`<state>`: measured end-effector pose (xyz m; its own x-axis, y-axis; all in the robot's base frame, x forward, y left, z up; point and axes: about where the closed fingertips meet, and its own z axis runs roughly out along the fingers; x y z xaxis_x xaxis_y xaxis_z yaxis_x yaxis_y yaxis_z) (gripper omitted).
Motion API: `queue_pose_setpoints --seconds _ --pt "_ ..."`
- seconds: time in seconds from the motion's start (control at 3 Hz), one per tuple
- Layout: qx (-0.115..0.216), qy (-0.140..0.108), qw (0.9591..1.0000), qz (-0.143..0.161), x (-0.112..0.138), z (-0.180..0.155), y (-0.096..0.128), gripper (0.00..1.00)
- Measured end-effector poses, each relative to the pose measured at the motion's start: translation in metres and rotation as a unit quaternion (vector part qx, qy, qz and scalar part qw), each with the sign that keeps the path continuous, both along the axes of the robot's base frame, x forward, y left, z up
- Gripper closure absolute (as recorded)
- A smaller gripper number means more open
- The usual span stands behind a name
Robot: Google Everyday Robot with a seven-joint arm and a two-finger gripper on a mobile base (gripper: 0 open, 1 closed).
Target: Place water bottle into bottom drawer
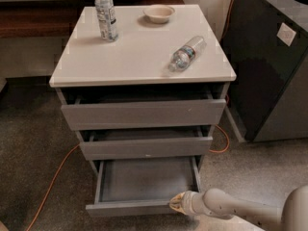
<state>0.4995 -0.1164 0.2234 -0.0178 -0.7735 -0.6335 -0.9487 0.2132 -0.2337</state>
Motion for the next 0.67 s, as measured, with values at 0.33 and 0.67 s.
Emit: queue_pose_setpoints --seconds 0.33,0.67 --pt "-0.002 -0.012 0.9999 -0.006 -0.007 0.012 -0.004 1.0" --pt "-0.002 -0.017 0.9998 -0.005 -0.01 0.025 -0.004 1.0"
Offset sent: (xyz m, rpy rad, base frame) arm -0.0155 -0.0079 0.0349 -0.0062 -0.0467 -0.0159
